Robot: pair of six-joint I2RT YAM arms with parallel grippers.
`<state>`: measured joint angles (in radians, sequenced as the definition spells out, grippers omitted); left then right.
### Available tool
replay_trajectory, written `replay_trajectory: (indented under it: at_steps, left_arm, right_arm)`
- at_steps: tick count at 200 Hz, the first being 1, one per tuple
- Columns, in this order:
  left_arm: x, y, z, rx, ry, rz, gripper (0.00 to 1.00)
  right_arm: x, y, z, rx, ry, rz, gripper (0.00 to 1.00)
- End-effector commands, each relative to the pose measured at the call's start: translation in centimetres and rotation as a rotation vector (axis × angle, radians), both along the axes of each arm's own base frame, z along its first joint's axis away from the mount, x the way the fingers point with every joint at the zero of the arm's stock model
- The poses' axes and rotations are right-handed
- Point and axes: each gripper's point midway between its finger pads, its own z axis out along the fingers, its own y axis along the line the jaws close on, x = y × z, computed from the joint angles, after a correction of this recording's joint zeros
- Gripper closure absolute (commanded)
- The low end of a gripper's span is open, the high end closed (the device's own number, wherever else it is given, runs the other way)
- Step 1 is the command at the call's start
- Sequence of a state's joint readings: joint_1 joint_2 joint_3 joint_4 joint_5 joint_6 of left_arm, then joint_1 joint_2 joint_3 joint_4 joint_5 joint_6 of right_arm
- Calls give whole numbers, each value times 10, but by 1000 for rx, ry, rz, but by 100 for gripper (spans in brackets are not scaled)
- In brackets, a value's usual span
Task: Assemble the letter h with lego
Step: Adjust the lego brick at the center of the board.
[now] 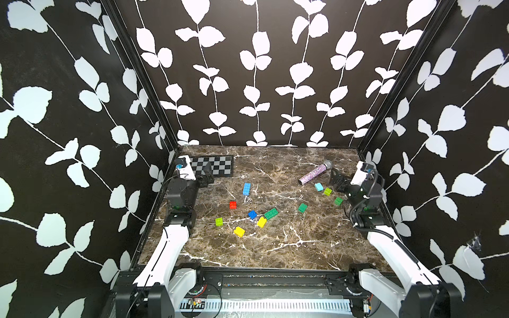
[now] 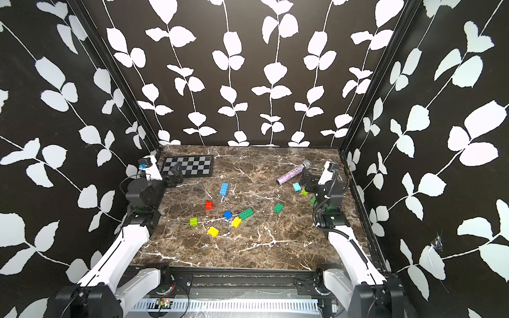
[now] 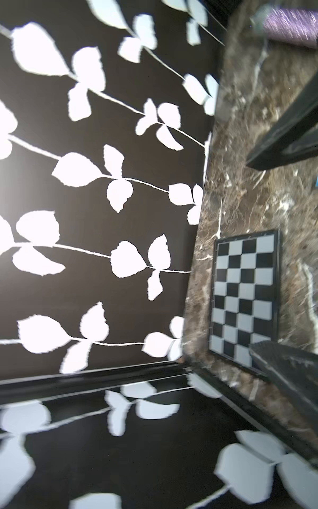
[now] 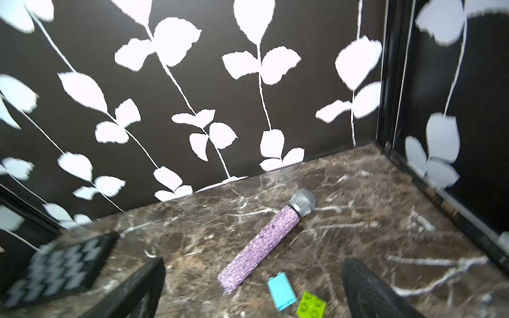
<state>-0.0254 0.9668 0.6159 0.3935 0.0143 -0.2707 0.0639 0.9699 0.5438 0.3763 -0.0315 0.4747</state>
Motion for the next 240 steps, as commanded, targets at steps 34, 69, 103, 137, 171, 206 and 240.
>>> replay_trajectory:
  at_steps: [34, 69, 103, 137, 171, 206, 240]
  left_arm:
    - [-9, 3, -67, -321, 211, 62, 1]
    - [-10, -60, -94, -221, 347, -85, 1]
    - [-36, -128, -122, 84, 474, -224, 1]
    - [-52, -136, -170, 195, 618, -228, 1]
    - [-62, -103, -196, 192, 629, -71, 1]
    - [-74, -49, -185, 162, 631, 230, 1]
    - [-90, -9, -195, 57, 708, 410, 1]
  right_arm:
    - [5, 8, -20, 184, 127, 32, 1]
    - [22, 72, -38, 38, 336, 210, 1]
    - [6, 169, -73, -144, 575, 452, 7]
    - [-52, 269, -91, -326, 633, 744, 11]
    - [-79, 331, -119, -435, 693, 896, 22]
    - [-79, 374, -132, -484, 722, 942, 28]
    - [-68, 396, -150, -554, 787, 895, 30]
